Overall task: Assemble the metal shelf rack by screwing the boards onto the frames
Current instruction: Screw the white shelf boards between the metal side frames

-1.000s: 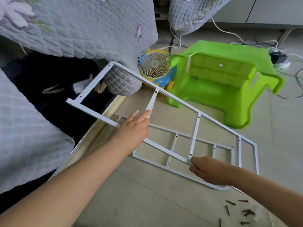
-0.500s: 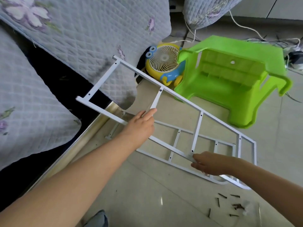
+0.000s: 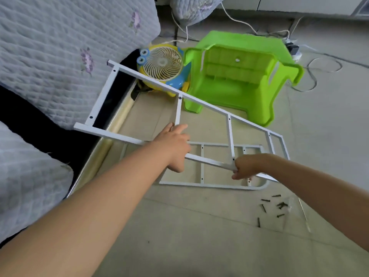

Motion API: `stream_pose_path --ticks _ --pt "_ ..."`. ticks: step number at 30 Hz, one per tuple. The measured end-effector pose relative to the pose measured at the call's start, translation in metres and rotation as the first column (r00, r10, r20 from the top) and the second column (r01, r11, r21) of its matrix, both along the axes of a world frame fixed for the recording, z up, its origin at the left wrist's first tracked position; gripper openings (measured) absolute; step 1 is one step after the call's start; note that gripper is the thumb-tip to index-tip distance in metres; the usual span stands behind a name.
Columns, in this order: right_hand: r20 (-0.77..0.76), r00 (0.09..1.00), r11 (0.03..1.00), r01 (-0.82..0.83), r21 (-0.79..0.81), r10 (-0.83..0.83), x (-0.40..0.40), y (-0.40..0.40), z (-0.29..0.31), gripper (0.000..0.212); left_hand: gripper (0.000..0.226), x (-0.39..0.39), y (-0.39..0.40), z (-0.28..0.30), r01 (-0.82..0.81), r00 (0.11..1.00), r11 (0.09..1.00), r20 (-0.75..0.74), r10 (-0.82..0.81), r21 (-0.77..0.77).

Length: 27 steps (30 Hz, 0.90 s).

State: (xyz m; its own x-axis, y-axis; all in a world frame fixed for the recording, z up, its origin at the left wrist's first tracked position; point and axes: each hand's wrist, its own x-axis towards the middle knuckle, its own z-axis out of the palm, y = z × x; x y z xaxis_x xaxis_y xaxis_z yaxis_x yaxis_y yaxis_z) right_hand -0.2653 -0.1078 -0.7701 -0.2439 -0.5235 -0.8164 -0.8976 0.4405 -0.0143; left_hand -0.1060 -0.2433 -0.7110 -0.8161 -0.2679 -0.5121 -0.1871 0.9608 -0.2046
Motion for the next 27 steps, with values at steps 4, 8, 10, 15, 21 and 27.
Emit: stream_pose_path --ticks 4,8,10,15,21,27 --pt "-0.180 0.973 0.985 0.127 -0.116 -0.147 0.026 0.001 0.012 0.035 0.042 0.008 -0.008 -0.004 0.053 0.993 0.999 -0.102 -0.052 0.001" --pt "-0.291 0.884 0.904 0.265 -0.335 -0.367 0.059 0.005 0.011 0.032 0.039 0.022 -0.017 -0.002 0.113 0.983 0.993 -0.146 -0.114 -0.021" --pt "-0.342 0.838 0.868 0.267 -0.419 -0.424 0.074 0.006 0.007 0.030 0.039 0.027 -0.022 -0.001 0.125 0.980 0.992 -0.150 -0.127 -0.028" --pt "-0.295 0.854 0.829 0.242 -0.504 -0.428 0.096 0.007 0.002 0.030 0.058 0.043 -0.041 -0.006 0.196 0.959 0.976 -0.190 -0.210 -0.093" --pt "-0.148 0.913 0.781 0.231 -0.581 -0.380 0.109 0.028 -0.003 0.026 0.053 0.068 -0.047 -0.001 0.149 0.959 0.966 -0.206 -0.193 -0.210" --pt "-0.107 0.947 0.794 0.191 -0.577 -0.305 0.123 0.038 0.001 0.020 0.053 0.094 -0.020 -0.009 -0.102 0.933 0.958 -0.359 0.000 -0.266"
